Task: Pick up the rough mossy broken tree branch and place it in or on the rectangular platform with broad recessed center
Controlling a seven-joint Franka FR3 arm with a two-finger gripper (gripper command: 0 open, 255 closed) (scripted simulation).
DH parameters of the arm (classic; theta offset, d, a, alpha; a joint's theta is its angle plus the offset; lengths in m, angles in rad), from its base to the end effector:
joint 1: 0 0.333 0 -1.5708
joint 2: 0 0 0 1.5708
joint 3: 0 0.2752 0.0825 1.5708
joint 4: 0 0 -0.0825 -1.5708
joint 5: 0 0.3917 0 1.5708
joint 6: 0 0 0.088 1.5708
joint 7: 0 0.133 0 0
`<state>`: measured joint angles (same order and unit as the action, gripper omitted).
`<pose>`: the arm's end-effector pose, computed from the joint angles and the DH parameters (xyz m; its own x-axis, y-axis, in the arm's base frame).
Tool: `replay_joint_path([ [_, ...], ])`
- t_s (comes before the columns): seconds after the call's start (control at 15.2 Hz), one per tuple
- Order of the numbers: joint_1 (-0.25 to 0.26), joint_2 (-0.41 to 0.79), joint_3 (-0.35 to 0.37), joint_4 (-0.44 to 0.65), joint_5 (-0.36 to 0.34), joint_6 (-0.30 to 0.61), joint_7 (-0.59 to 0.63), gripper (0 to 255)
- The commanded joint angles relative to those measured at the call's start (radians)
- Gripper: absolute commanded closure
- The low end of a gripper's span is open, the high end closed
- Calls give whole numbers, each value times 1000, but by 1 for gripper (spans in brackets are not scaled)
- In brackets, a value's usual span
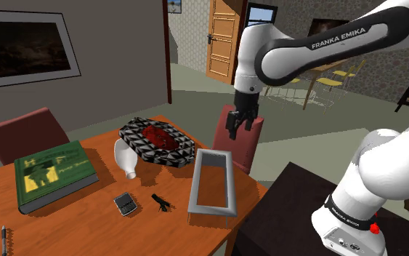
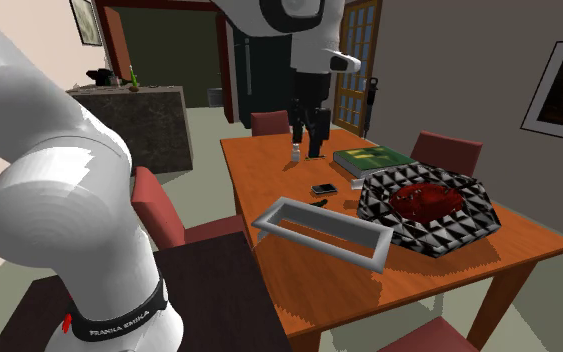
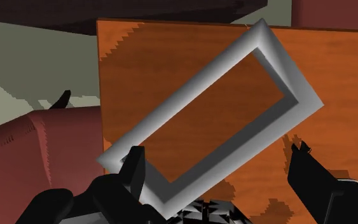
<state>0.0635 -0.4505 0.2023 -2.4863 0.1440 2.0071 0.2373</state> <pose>0.4098 0.1191 0.3754 0.9975 -0.0552 -0.0437 -0.0566 -0.9979 -0.0313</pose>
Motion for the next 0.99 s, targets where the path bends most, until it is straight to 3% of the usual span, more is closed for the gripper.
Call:
replay_joint_path([
  [0.0, 6, 62, 22, 10, 2, 59, 16, 0],
  [0.46, 24, 319, 100, 86, -36, 253, 99, 0],
  [0.92, 59, 596, 137, 225, -153, 391, 218, 0],
])
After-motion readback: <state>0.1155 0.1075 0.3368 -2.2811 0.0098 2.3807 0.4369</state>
